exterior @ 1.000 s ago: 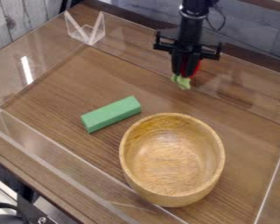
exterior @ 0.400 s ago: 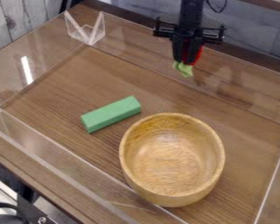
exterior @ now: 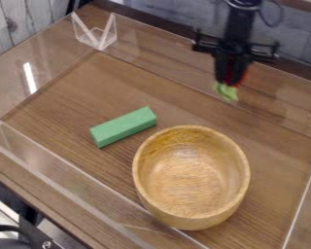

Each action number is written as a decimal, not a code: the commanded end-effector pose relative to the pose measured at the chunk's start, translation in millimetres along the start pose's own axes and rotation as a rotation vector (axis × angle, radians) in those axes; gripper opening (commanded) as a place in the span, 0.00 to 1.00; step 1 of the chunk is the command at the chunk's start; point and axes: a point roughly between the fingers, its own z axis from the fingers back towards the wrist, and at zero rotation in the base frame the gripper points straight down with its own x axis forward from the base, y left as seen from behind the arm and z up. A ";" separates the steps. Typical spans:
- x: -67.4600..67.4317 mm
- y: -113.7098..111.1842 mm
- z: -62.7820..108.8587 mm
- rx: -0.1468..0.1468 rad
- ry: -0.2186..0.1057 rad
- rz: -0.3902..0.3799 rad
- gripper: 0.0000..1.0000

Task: Move the red fruit to the right

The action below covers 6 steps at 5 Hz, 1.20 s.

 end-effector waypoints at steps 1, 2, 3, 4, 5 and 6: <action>-11.9 -13.5 23.5 -0.040 -0.058 -0.042 0.00; -20.9 -30.9 24.1 -0.040 -0.040 -0.002 0.00; -25.2 -39.9 23.2 -0.035 -0.024 0.048 0.00; -36.8 -40.1 19.8 -0.026 -0.008 0.107 0.00; -47.1 -39.2 15.7 -0.017 0.006 0.166 0.00; -45.3 -42.1 8.1 -0.024 0.018 0.110 0.00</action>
